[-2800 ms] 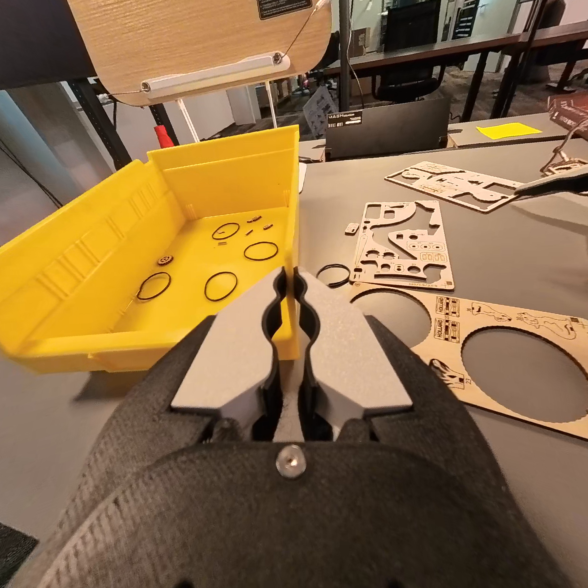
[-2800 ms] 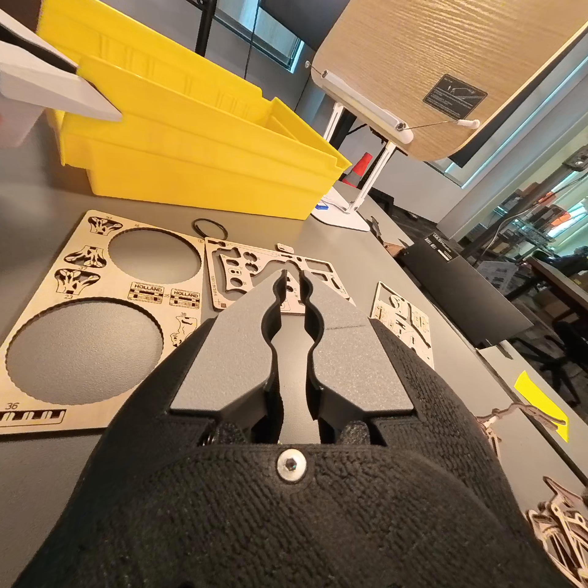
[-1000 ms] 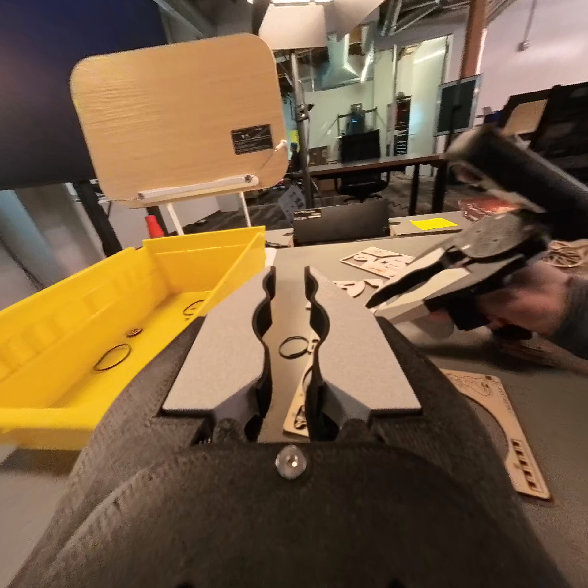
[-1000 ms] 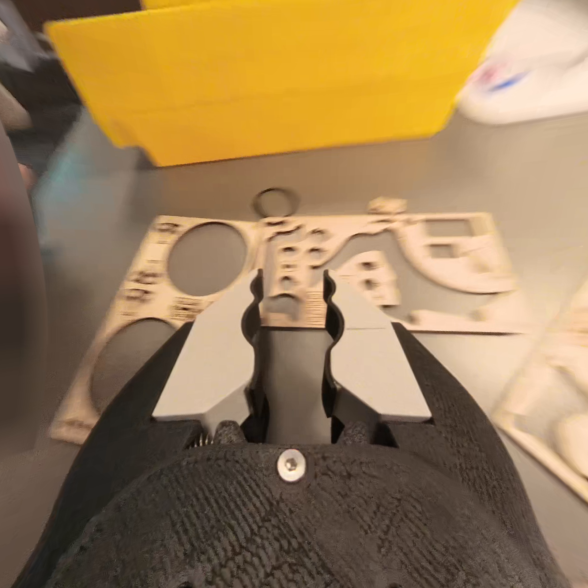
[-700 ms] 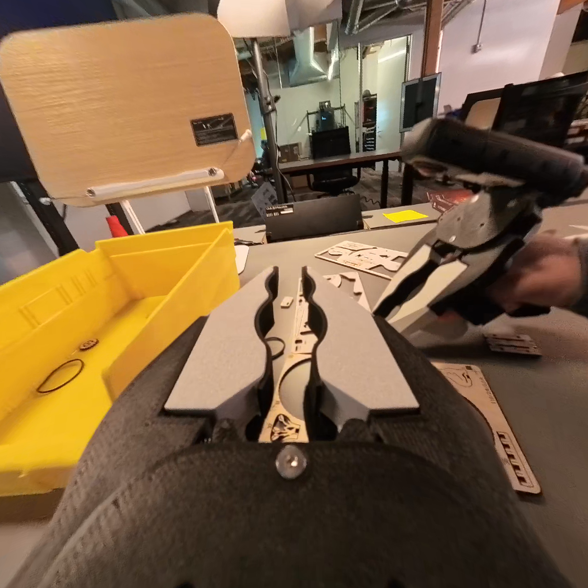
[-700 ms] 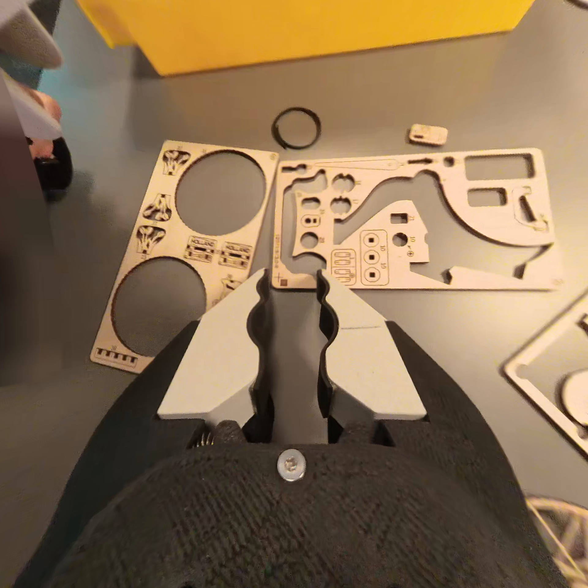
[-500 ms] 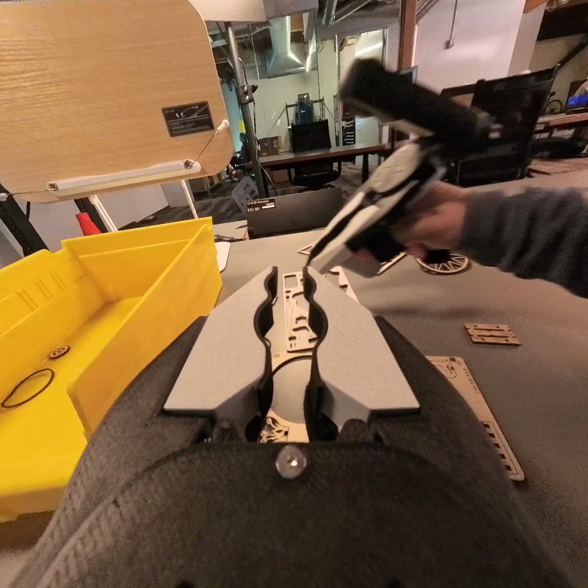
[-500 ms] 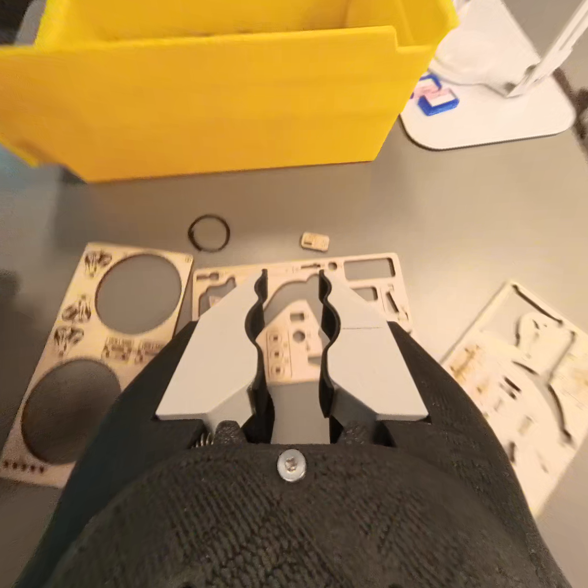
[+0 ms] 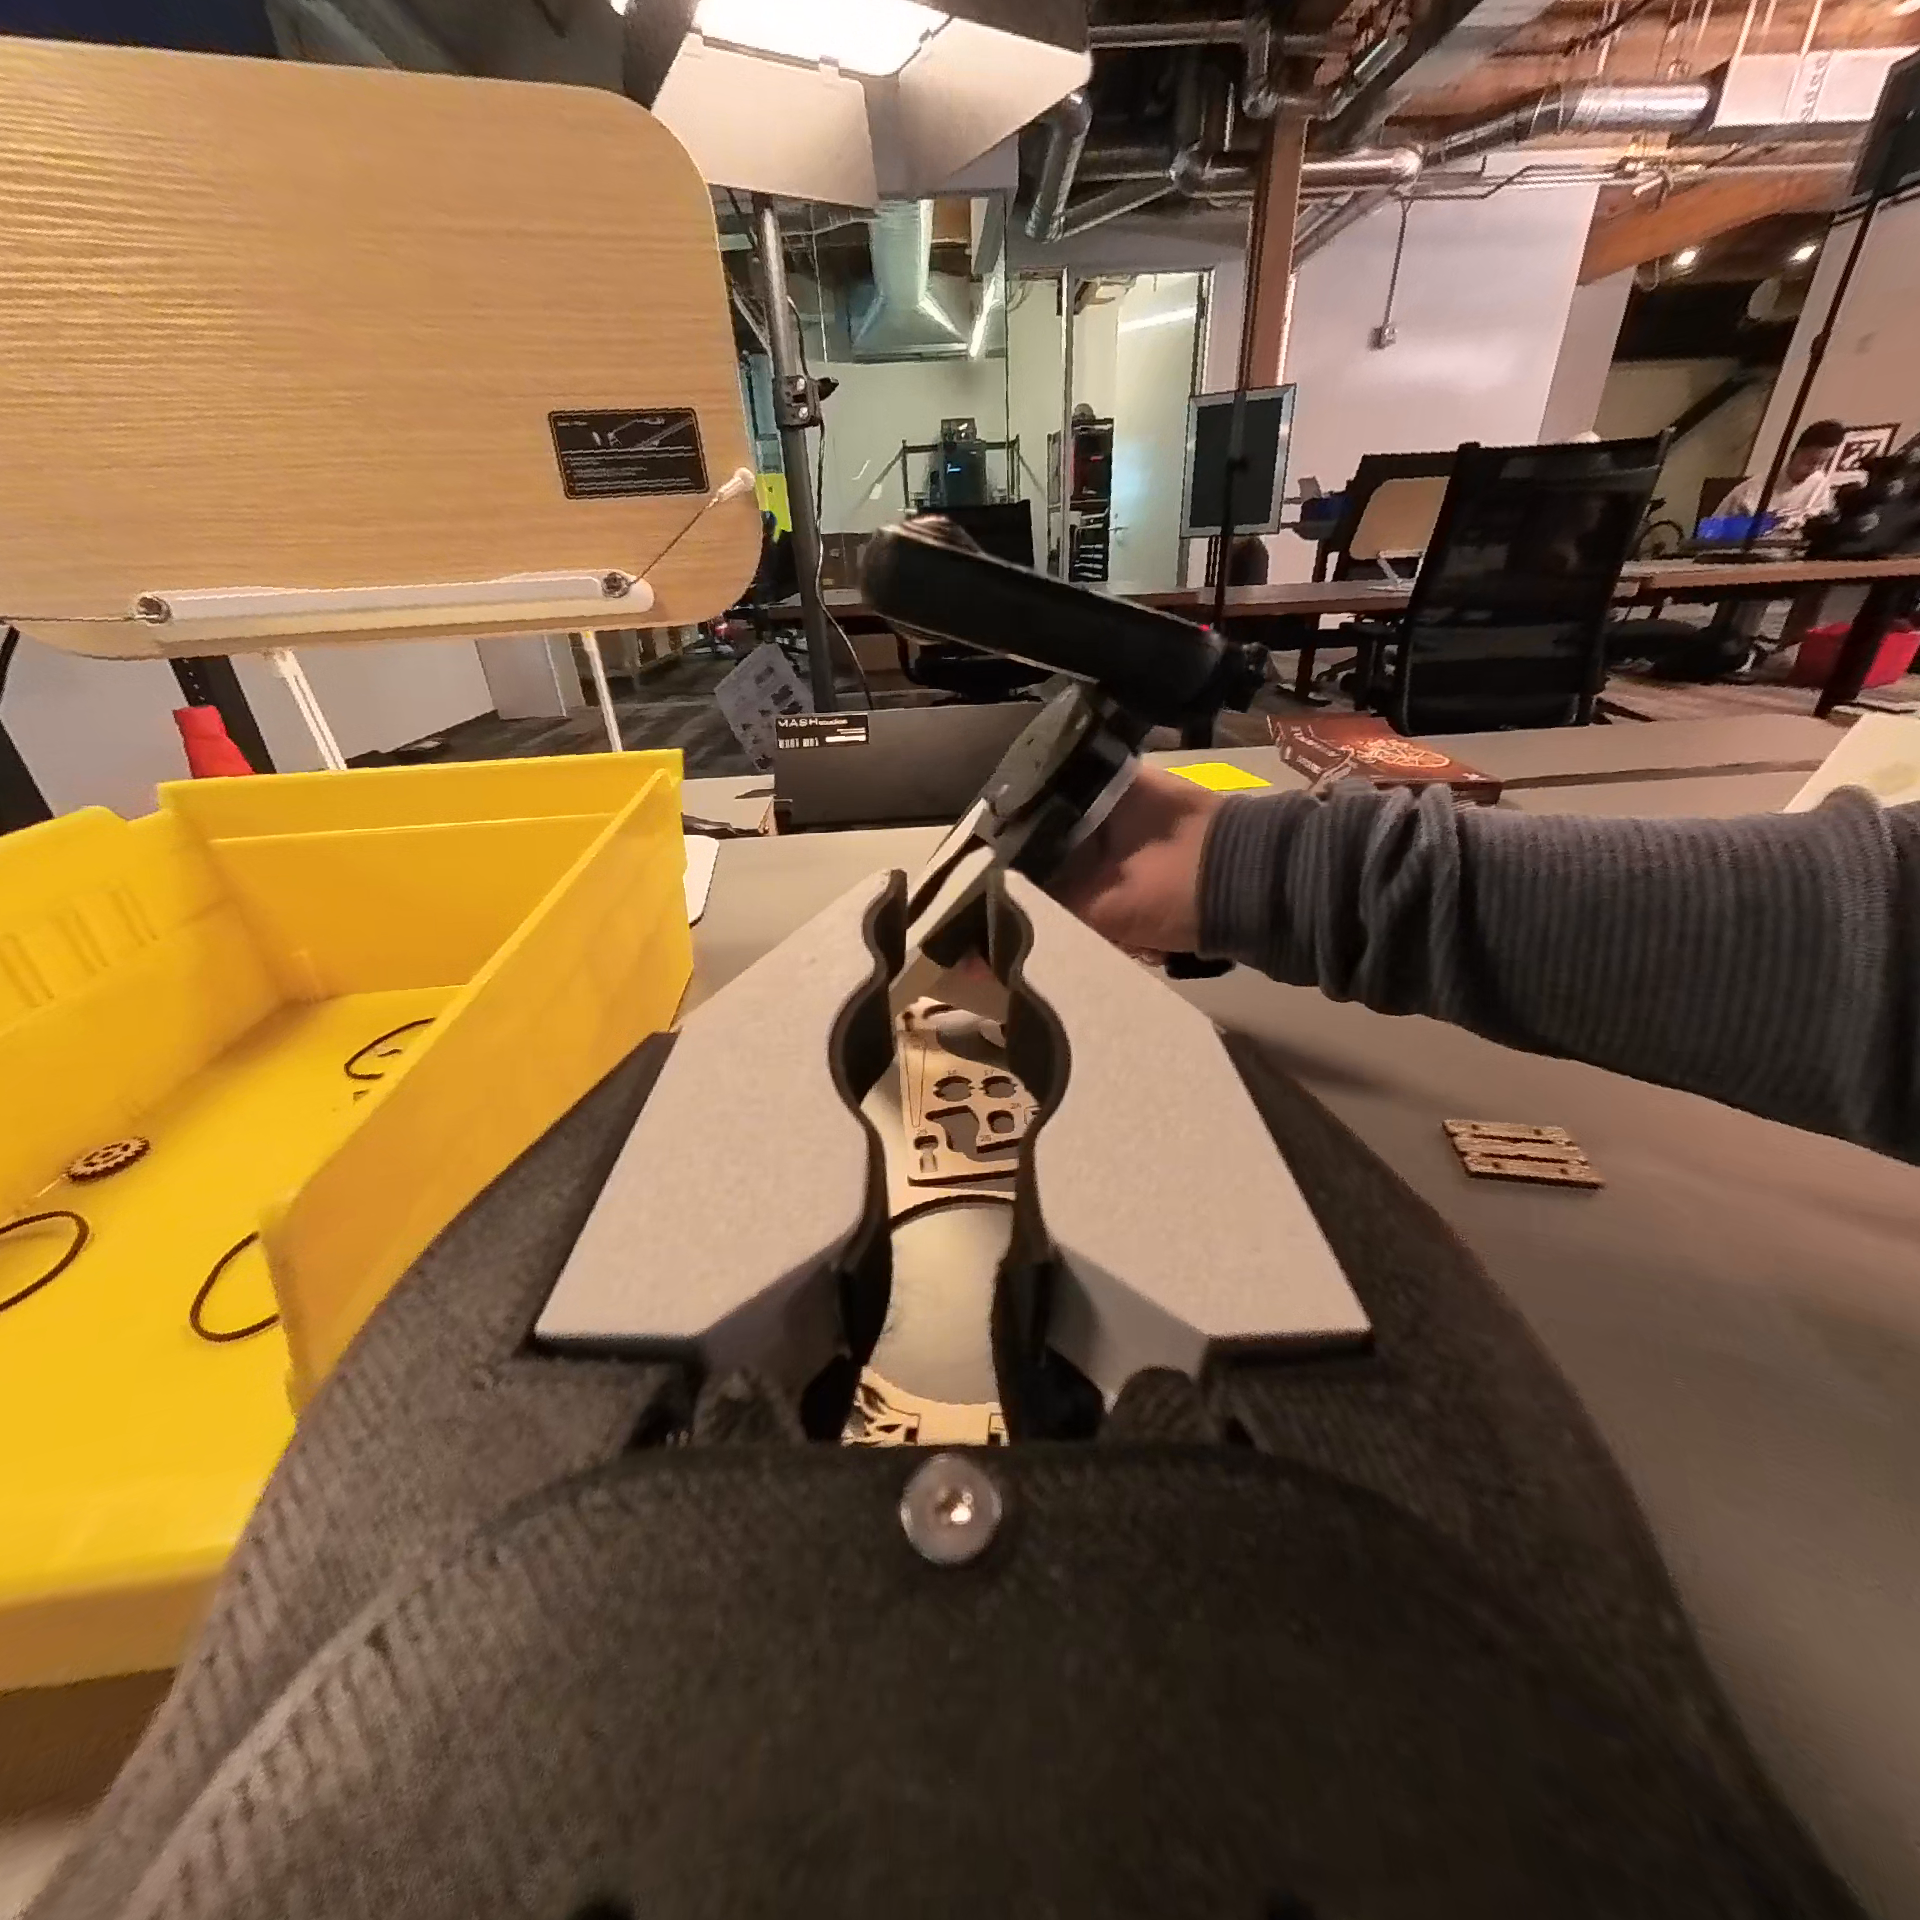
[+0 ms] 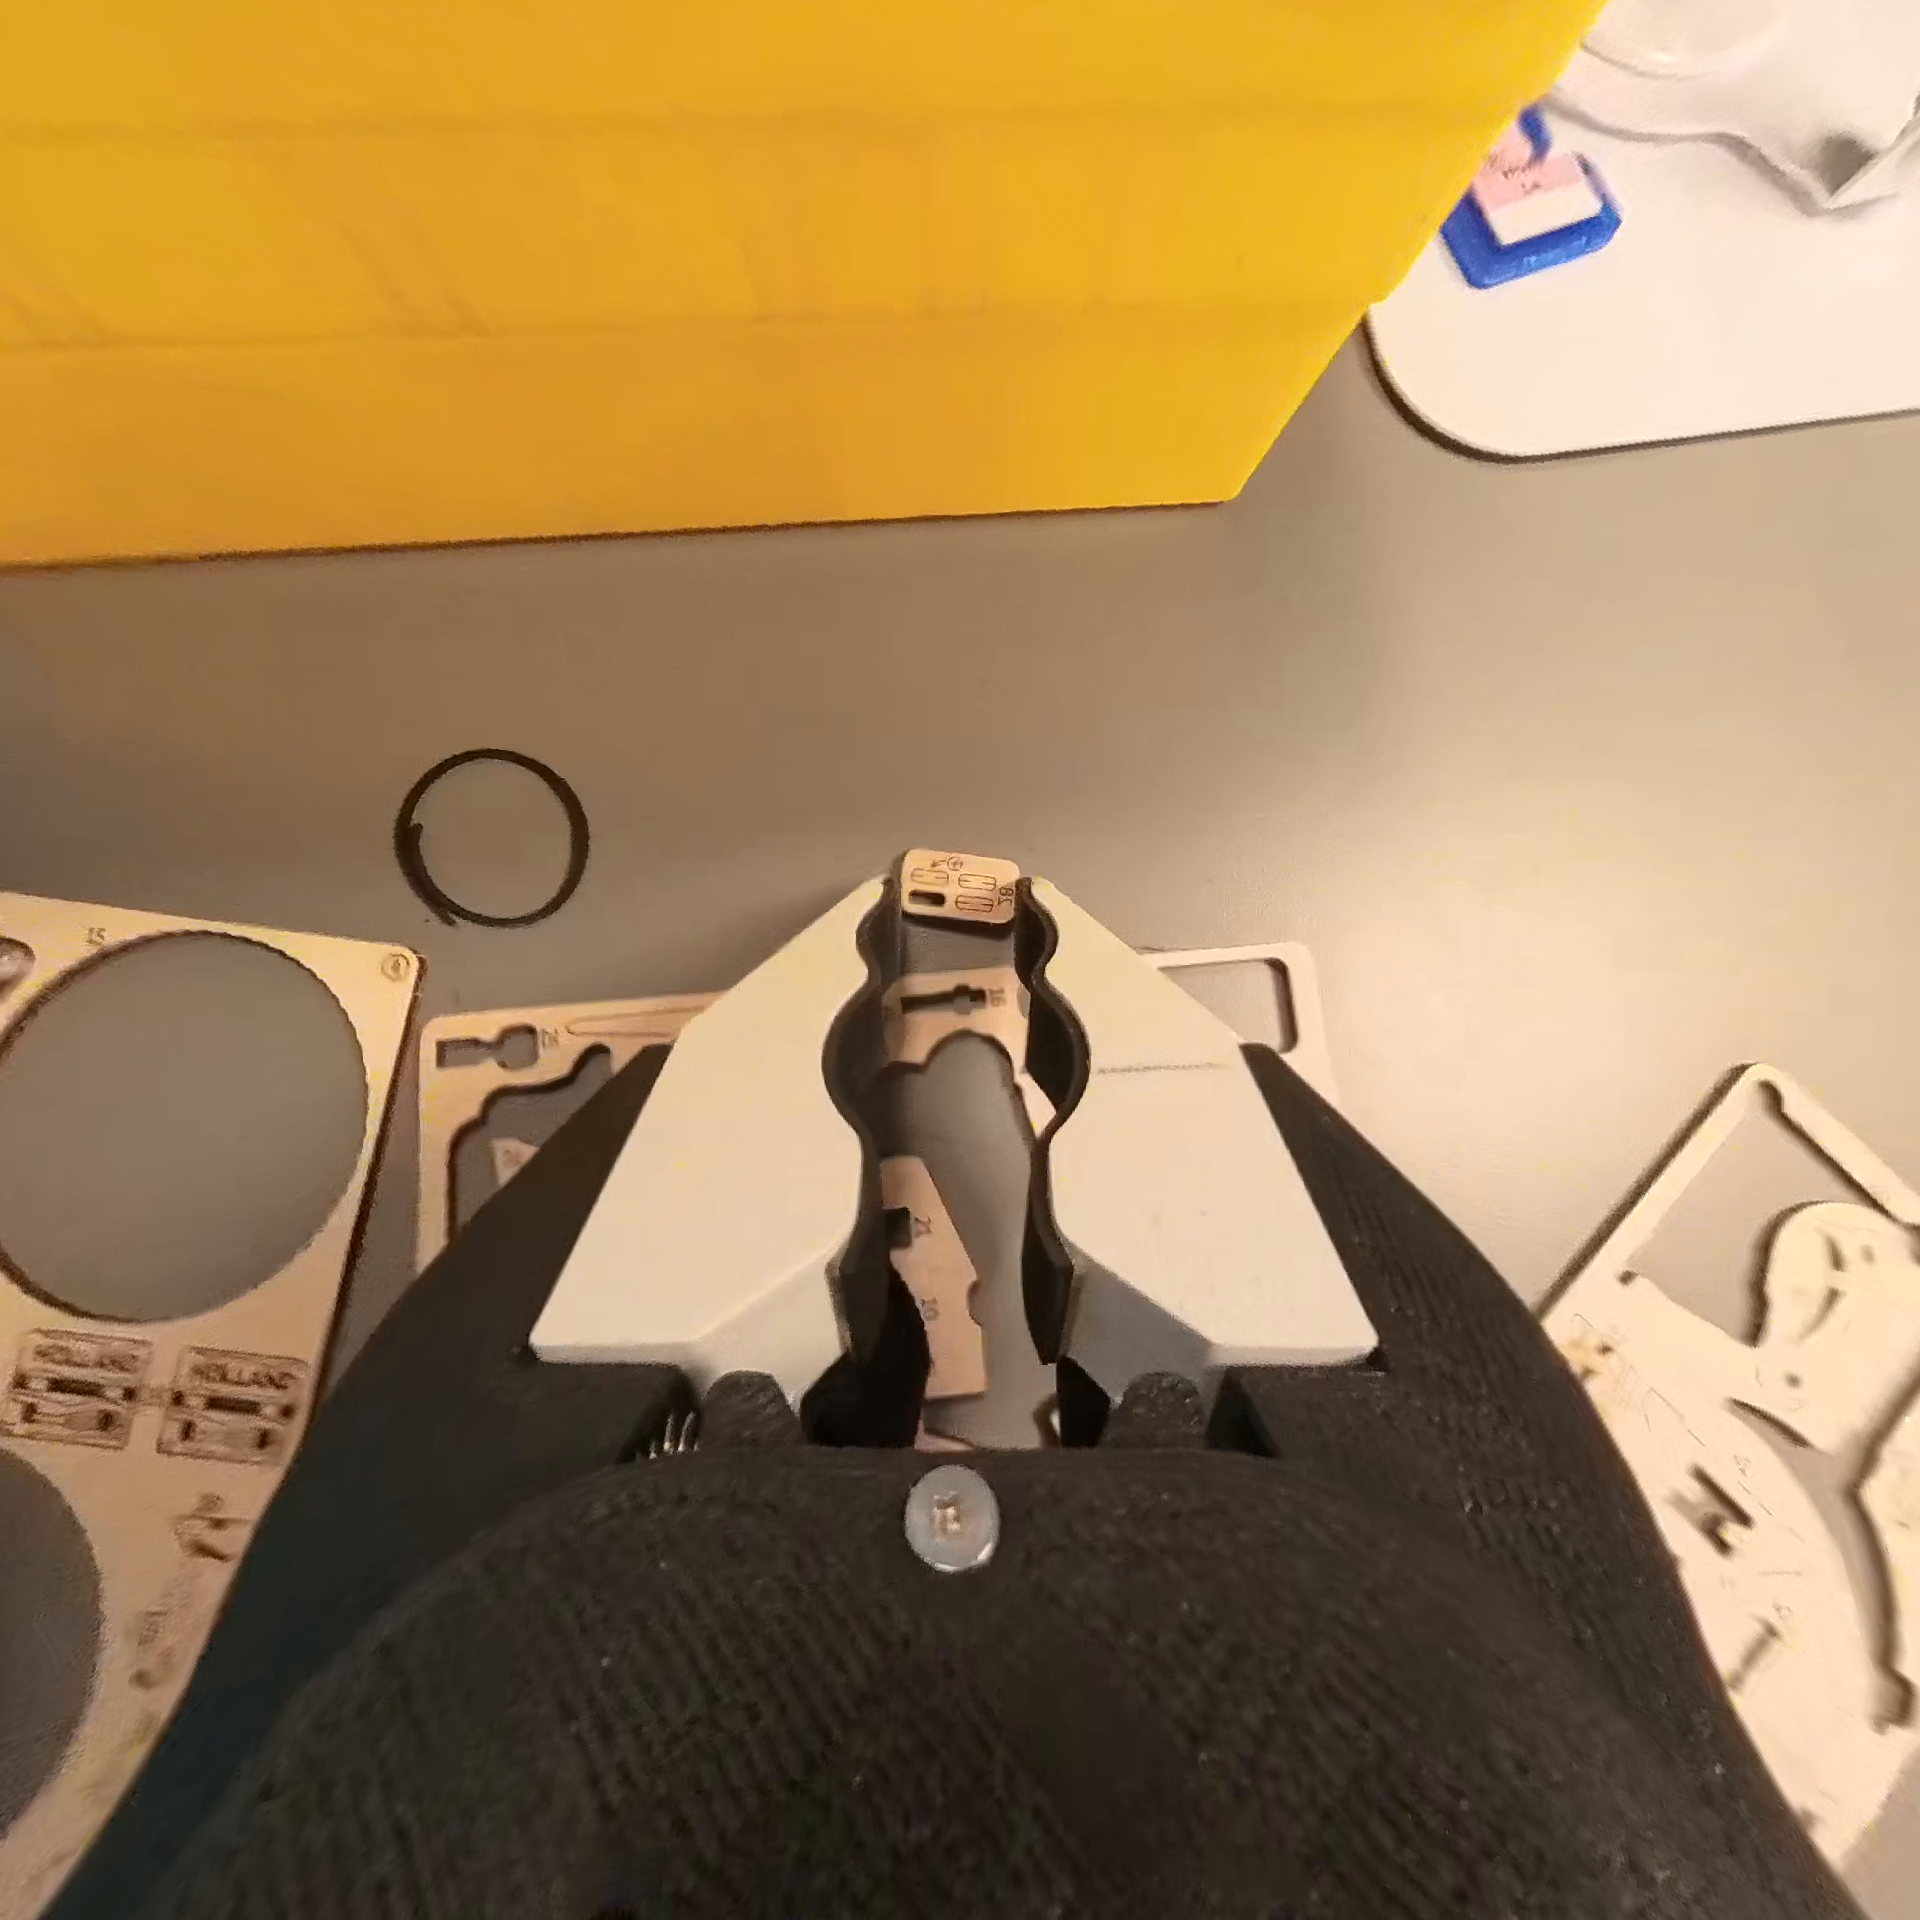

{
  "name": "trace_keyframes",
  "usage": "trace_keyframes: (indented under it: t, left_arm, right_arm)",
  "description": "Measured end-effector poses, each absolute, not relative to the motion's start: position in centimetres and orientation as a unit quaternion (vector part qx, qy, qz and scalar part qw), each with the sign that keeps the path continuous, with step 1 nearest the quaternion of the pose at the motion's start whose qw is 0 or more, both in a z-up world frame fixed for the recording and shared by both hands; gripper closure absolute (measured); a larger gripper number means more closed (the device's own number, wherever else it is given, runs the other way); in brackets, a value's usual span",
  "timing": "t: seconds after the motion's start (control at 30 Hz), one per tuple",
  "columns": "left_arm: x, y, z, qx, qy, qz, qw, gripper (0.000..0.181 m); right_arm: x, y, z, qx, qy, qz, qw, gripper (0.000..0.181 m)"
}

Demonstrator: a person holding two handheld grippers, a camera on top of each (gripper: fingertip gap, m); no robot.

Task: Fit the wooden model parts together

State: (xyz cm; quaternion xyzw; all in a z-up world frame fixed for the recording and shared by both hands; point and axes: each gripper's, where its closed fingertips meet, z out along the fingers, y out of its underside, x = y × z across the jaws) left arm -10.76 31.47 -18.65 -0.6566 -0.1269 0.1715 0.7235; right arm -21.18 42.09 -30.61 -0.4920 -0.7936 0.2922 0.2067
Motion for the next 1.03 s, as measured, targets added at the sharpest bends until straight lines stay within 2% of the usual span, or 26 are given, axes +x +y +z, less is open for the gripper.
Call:
trace_keyframes:
  t: [0.13,0.23,0.37,0.5,0.6,0.7,0.83,0.93,1.03]
  left_arm:
    - [-10.8,31.4,-18.5,-0.654,-0.133,0.163,0.727,0.168]
    - [-10.0,32.4,-18.9,-0.673,-0.143,0.100,0.718,0.168]
    - [-6.1,35.9,-21.2,-0.725,-0.149,-0.101,0.665,0.163]
    - [-2.8,38.4,-22.7,-0.744,-0.142,-0.183,0.627,0.156]
    - [0.5,39.8,-22.6,-0.745,-0.107,-0.259,0.605,0.160]
    - [3.3,40.7,-22.3,-0.737,-0.077,-0.328,0.586,0.179]
    - [5.1,41.6,-22.7,-0.740,-0.068,-0.359,0.565,0.180]
    - [5.5,42.2,-22.2,-0.721,-0.080,-0.364,0.584,0.180]
    - [5.9,42.4,-21.6,-0.708,-0.067,-0.344,0.613,0.180]
  right_arm:
    - [-19.3,40.6,-27.5,-0.369,-0.820,0.299,0.319,0.162]
    - [-14.7,38.6,-23.9,-0.255,-0.817,0.316,0.408,0.162]
    - [-7.8,37.7,-22.3,-0.189,-0.801,0.319,0.469,0.162]
    - [-2.5,38.5,-21.8,-0.186,-0.778,0.333,0.498,0.161]
    - [0.3,39.3,-22.0,-0.191,-0.771,0.335,0.507,0.161]
    - [2.3,40.1,-22.3,-0.199,-0.764,0.340,0.511,0.161]
    - [4.3,41.0,-22.5,-0.220,-0.756,0.358,0.502,0.160]
    - [5.4,42.0,-21.8,-0.317,-0.701,0.474,0.430,0.158]
    - [5.8,42.8,-21.4,-0.421,-0.613,0.590,0.313,0.161]
